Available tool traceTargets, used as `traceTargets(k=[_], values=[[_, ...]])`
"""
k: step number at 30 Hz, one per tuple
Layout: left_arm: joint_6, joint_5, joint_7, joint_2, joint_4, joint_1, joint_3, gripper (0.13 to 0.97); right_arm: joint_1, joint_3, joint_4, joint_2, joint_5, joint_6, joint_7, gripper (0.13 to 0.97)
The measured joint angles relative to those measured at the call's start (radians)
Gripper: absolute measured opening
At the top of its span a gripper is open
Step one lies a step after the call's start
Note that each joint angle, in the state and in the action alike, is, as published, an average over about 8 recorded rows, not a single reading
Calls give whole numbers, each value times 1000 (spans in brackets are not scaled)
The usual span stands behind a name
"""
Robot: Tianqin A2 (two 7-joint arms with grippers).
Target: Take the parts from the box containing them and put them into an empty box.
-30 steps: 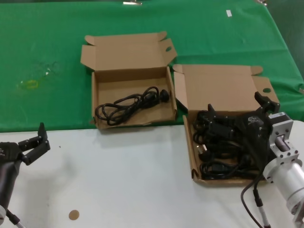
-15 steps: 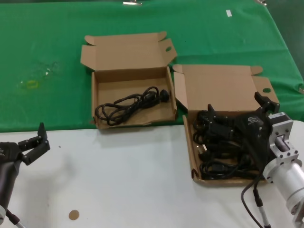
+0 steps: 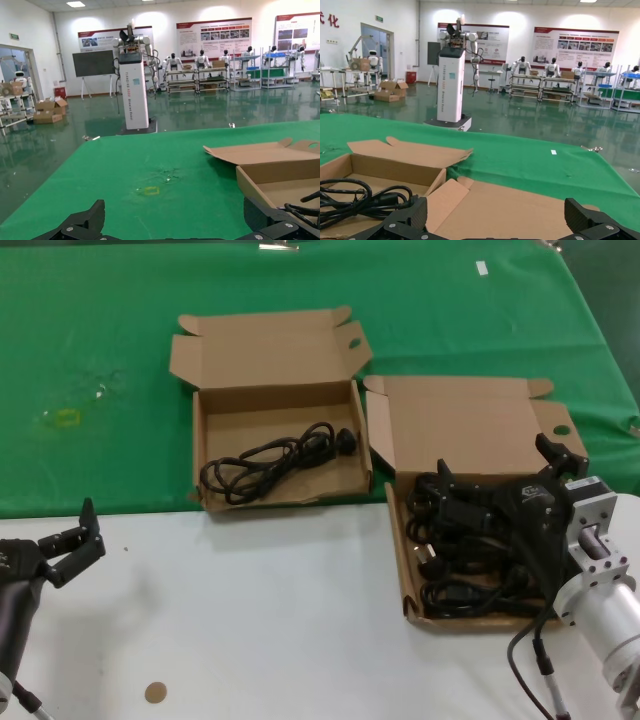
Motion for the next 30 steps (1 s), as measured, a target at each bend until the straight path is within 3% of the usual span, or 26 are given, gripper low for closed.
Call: traceTargets(k=[30], values=[[0,0,0,0,0,0,0,966,0,0,0,0,0,0,0,966]])
